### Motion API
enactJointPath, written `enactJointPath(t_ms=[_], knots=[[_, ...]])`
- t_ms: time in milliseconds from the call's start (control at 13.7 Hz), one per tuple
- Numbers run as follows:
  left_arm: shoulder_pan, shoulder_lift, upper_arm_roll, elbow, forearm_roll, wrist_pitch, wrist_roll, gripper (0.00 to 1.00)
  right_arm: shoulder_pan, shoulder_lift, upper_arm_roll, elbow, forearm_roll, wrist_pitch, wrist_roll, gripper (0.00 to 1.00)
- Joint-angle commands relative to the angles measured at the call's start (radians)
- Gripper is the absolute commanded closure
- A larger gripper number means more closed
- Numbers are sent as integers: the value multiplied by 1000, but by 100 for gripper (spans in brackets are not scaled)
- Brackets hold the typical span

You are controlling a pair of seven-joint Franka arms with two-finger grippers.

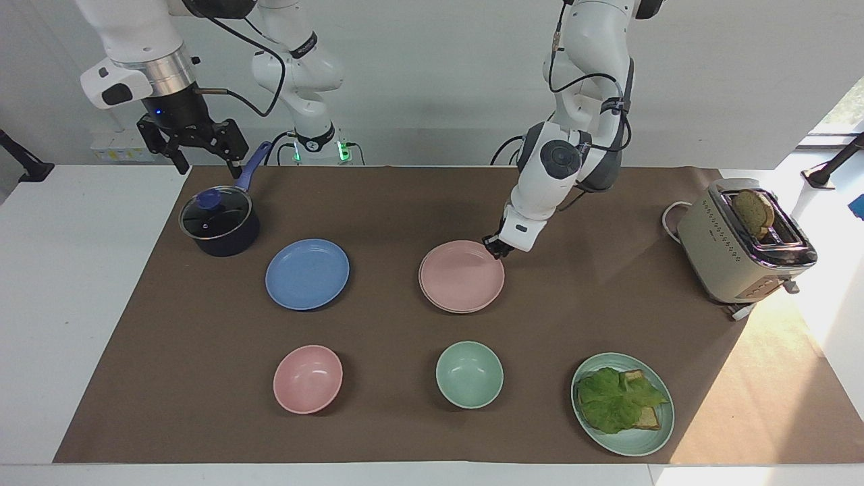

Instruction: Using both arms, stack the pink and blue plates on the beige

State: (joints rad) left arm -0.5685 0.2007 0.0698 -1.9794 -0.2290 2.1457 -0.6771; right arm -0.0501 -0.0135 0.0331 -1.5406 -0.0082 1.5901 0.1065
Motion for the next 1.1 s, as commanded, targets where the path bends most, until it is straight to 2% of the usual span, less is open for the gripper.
enactJointPath(t_ms=[0,146,292,511,657,803,1022], knots=[[5,-20,22,-15,-4,-7,7,0,-11,-26,4,-114,14,88,12,0],[86,-33,47,11,49,-44,36,0,-10,-25,5,-191,14,151,3,0],[186,-44,47,72,146,-153,214,0,-8,-20,5,-278,14,229,-8,0],[312,-81,51,140,184,-223,434,0,-8,10,5,-410,16,377,-53,0],[350,-142,53,145,259,-274,572,0,-5,17,7,-522,16,499,-93,0],[399,-207,53,152,263,-335,680,0,-8,18,7,-608,17,592,-105,0],[426,-300,54,165,263,-415,689,0,-46,33,7,-705,48,740,-224,0]])
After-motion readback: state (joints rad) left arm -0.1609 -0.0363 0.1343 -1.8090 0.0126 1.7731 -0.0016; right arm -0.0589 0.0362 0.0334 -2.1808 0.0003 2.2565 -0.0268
